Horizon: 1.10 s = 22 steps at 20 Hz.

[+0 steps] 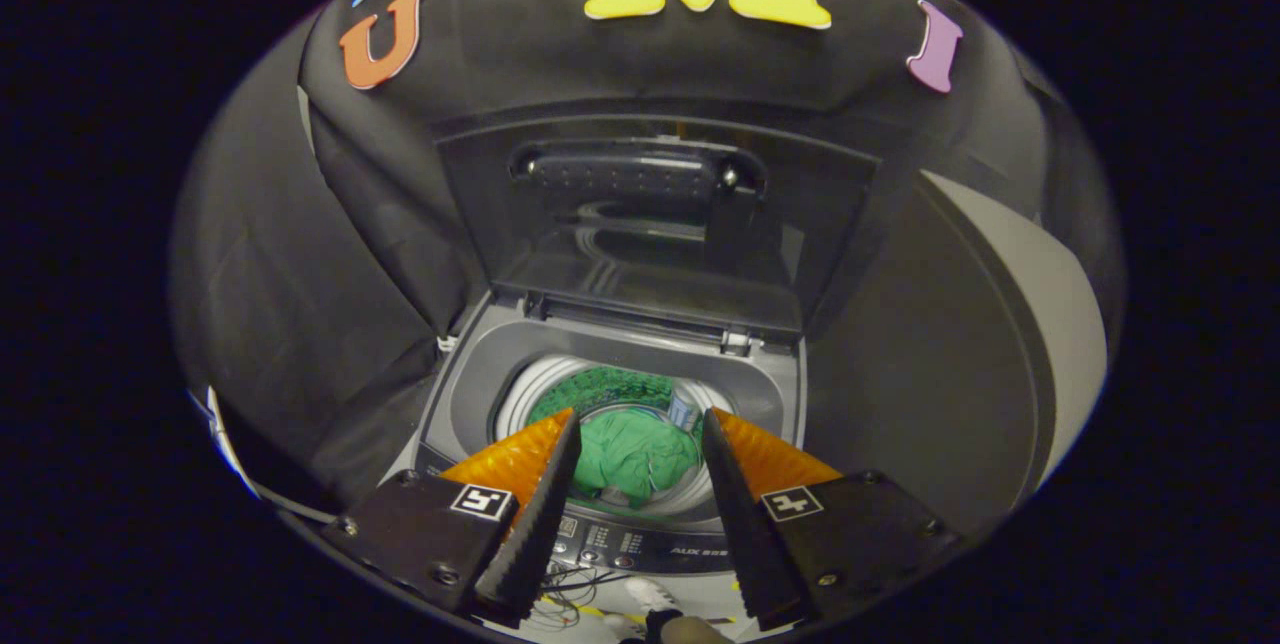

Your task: Put the clothes into the washing machine and then close the washing machine lid.

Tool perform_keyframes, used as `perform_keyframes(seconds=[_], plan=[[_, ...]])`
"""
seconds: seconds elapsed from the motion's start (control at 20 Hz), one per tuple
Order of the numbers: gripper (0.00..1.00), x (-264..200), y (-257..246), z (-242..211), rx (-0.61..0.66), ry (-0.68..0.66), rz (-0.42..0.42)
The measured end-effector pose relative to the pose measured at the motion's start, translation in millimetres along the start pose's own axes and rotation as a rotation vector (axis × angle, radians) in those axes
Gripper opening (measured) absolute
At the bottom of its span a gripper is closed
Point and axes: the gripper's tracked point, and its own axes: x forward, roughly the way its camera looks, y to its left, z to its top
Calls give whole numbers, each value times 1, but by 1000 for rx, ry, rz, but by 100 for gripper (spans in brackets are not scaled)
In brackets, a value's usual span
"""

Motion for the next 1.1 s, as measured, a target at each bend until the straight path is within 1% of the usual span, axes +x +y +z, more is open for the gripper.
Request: perform_keyframes(seconds=[0.2, 0.45, 0.5, 0.55, 0.75, 0.95, 1.1], plan=[[76, -44, -7, 20, 9, -98, -2], [77, -86, -7, 67, 27, -215, -1], [79, -90, -7, 79, 24, -238, -5], [86, -93, -6, 90, 22, -252, -8], [99, -96, -1, 140, 33, -310, -9], [99, -82, 9, 188, 48, -327, -7], [99, -60, 14, 215, 61, -327, -15]])
